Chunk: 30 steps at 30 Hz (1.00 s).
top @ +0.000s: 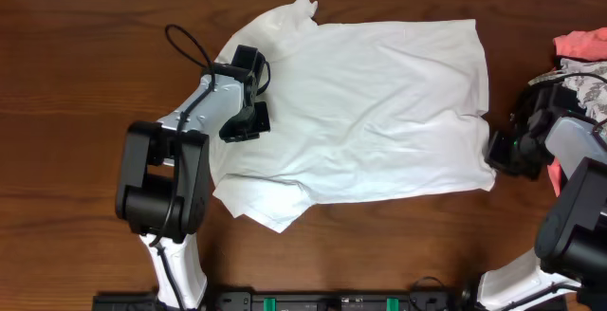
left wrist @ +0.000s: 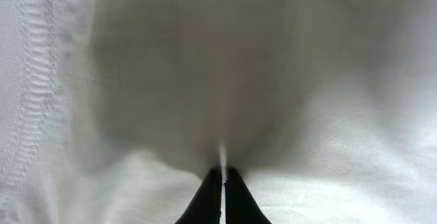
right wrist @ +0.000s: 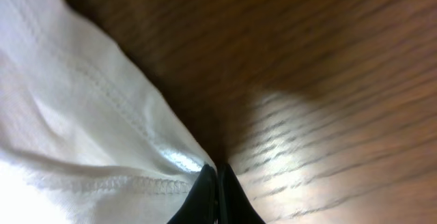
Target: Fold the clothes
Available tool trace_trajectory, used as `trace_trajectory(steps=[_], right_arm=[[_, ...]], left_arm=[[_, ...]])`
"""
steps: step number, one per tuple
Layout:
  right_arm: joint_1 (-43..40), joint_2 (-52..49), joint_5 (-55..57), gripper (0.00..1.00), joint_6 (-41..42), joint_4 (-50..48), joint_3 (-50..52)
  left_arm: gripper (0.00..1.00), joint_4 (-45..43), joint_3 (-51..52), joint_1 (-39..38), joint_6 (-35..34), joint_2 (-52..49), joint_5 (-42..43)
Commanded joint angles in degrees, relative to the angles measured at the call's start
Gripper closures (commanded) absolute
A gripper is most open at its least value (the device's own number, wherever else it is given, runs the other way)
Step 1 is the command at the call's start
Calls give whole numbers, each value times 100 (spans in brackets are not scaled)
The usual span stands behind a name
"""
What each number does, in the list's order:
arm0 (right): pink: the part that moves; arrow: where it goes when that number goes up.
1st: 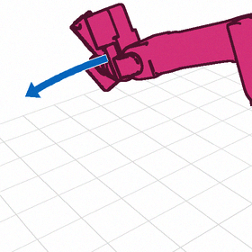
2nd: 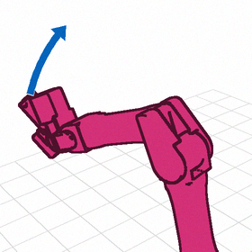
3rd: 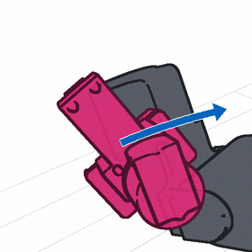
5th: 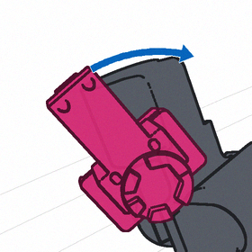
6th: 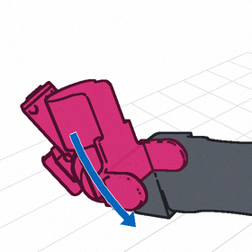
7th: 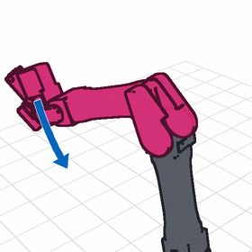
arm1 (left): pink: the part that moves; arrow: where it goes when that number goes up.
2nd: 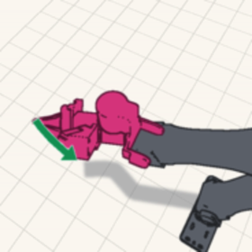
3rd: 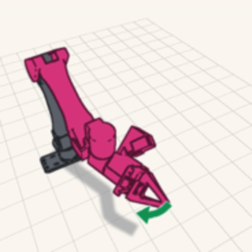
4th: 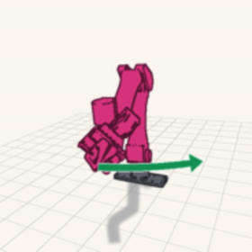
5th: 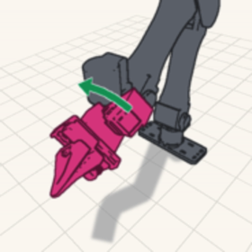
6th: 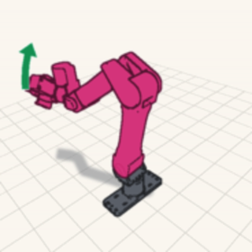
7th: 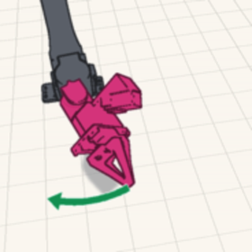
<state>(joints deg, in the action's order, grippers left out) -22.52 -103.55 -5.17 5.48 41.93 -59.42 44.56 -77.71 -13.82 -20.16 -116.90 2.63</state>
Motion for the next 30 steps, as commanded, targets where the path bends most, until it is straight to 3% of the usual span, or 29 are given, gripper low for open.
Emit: trace_trajectory(steps=[1,6,20,22,23,25,27,30], right_arm=[[24,90,350,99,11,-92,37],[-140,92,892,99,254,-79,15],[-743,92,1099,99,734,151,15],[-758,92,1099,87,732,76,15],[-756,92,1099,73,730,50,15],[-761,92,1099,57,678,-13,11],[-769,92,1097,49,621,-26,-37],[-765,116,839,48,511,157,-227]], left_arm=[[94,-28,101,20,-31,-409,-74],[94,-31,101,20,-31,-409,-74],[94,-31,101,20,-28,-409,-76],[94,-31,101,20,-28,-409,-76],[94,-31,101,20,-28,-409,-76],[94,-33,101,20,-28,-409,-76],[94,-33,101,20,-28,-409,-76],[94,-33,101,20,-28,-409,-76]])
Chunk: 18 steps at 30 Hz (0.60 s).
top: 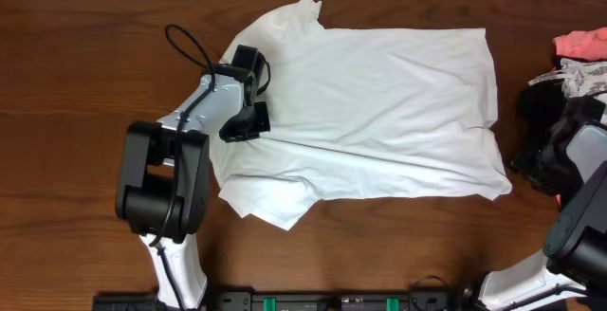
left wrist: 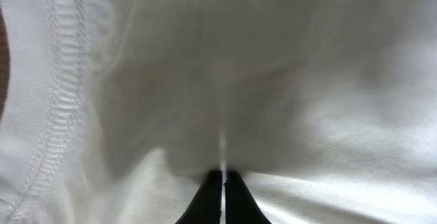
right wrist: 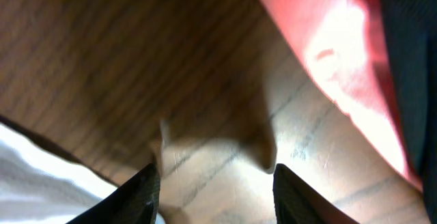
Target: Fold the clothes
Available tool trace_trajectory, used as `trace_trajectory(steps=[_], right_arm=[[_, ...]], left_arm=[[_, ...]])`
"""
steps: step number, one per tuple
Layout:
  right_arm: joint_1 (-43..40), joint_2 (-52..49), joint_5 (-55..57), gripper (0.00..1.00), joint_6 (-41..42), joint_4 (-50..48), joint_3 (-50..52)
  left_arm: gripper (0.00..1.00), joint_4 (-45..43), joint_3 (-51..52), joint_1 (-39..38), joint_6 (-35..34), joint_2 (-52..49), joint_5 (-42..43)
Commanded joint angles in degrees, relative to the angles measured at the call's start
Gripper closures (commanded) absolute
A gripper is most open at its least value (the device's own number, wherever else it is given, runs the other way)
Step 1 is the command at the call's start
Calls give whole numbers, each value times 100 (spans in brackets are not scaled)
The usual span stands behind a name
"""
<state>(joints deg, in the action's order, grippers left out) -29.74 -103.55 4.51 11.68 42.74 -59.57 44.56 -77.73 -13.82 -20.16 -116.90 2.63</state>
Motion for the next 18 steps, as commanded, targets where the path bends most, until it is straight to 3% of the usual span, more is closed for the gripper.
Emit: trace_trajectory(steps=[1,14,16,18], right_arm=[[-33,133,-358,48,-297,111,-284],[446,588,-2754,50,-2229,177,-555],[706,588,-2855,58,-2568,166,-522],[1008,577,-2839,78,-2756,157,-518]], left_arm=[[94,-35,103,20,-28,-409,-76],[94,-120,103,20,-31,-409,-76],[94,-153,103,20,-31,-409,-76],[94,-162,103,20,-31,-409,-74]])
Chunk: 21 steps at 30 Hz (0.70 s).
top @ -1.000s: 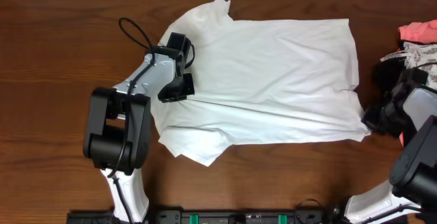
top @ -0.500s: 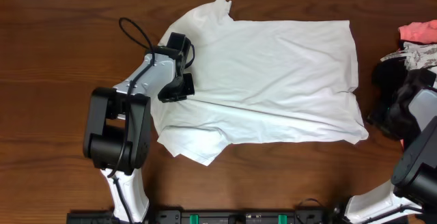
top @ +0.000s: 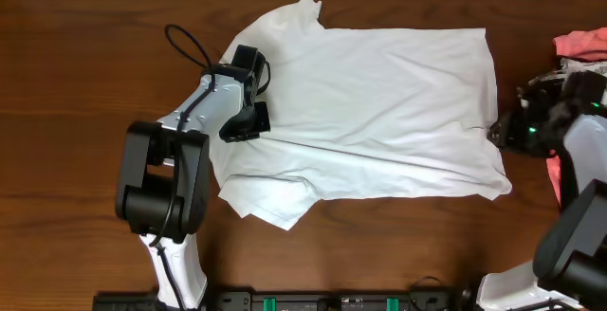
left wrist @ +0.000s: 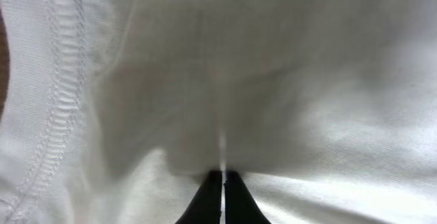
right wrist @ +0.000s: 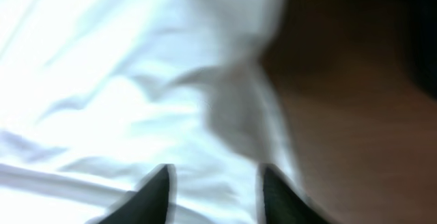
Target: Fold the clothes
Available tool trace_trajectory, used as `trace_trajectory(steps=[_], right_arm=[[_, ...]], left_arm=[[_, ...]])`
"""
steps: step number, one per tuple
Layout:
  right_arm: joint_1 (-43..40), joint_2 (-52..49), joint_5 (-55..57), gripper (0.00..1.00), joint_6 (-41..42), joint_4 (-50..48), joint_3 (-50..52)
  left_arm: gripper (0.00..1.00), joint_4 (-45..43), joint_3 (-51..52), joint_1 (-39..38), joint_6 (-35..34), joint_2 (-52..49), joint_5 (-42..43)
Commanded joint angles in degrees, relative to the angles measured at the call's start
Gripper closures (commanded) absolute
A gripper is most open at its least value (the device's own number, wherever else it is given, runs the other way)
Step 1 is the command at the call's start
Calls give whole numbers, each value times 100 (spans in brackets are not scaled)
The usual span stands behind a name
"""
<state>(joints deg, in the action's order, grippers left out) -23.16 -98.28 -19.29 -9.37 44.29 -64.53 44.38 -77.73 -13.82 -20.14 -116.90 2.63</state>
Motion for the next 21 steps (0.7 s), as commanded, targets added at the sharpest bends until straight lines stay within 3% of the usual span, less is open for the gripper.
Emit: trace_trajectory(steps=[1,3,10,21], right_arm=[[505,44,-422,87,-728,-28,-20],[772,31,-57,99,-739,-107,-20],[1318,-315,1414,99,-299,-146,-11],[890,-986,2885,99,772,-188,-11]], left_arm=[[94,-144,103,20,-33,-409,-74],[94,-142,103,20,-33,-409,-74],[94,-120,103,20,-33,-409,-74],[94,-116,103,20,-31,-409,-74]])
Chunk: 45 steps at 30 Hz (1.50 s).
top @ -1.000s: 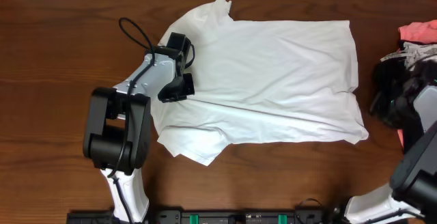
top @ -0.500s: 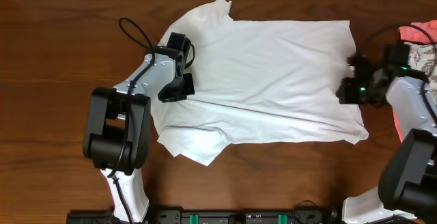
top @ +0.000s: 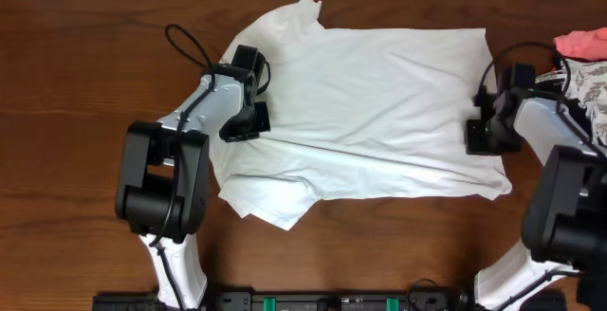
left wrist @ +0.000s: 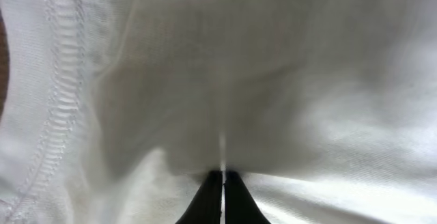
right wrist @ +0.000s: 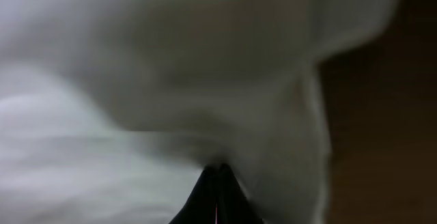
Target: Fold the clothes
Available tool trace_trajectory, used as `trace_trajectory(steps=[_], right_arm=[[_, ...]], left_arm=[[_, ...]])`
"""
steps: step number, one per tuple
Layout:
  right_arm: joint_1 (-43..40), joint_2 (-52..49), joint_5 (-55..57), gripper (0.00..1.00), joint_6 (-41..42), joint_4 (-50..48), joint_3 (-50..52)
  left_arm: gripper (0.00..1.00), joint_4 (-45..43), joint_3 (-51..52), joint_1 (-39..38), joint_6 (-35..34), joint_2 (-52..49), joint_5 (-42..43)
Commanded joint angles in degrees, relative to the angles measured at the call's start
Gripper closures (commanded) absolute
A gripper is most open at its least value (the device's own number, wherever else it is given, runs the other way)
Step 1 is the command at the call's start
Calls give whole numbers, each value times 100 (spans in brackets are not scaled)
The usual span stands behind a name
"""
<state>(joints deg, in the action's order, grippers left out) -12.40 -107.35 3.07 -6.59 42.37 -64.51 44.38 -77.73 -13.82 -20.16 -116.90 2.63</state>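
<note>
A white T-shirt (top: 379,102) lies spread on the brown table, neck end to the left and hem to the right. My left gripper (top: 248,121) is shut on the shirt's cloth (left wrist: 225,101) near the left sleeve. My right gripper (top: 482,136) sits at the shirt's right hem, shut on the white cloth (right wrist: 171,94) there. Both wrist views are filled with white fabric around the closed black fingertips (left wrist: 213,197).
A pile of other clothes, pink (top: 580,43) and patterned (top: 590,82), lies at the right edge of the table (top: 66,112). Bare wood lies left of and in front of the shirt.
My right gripper was open beside the hem's right edge. It now sits further left on the hem and is shut on the cloth. Left gripper and shirt unchanged.
First my right gripper held the shirt's lower right corner while the left pinched the sleeve area. Then the shirt lay stretched further right and the right gripper was open off the cloth near the pile. It then stood at the mid hem and now grips there.
</note>
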Motion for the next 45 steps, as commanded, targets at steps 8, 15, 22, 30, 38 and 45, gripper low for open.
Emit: trace_trajectory(steps=[8,15,22,30,38,45], right_arm=[[-964,0,1311,99,1626,378,-122],[-1663,149,313,99,1978,802,-181],[-1775,664,-431,90,1985,1429,-229],[-1845,1233,-1064,59,1991,1696,-188],[-1878,1231,-1067,59,2247,1198,352],[-2151,1231,-1108,60,2236,850,903]], left_arm=[[94,-101,103,20,-28,-409,-76],[94,-122,103,20,-28,-409,-76],[94,-118,103,20,-28,-409,-76],[93,-122,103,20,-28,-409,-76],[93,-118,103,20,-28,-409,-76],[93,-122,103,20,-28,-409,-76]])
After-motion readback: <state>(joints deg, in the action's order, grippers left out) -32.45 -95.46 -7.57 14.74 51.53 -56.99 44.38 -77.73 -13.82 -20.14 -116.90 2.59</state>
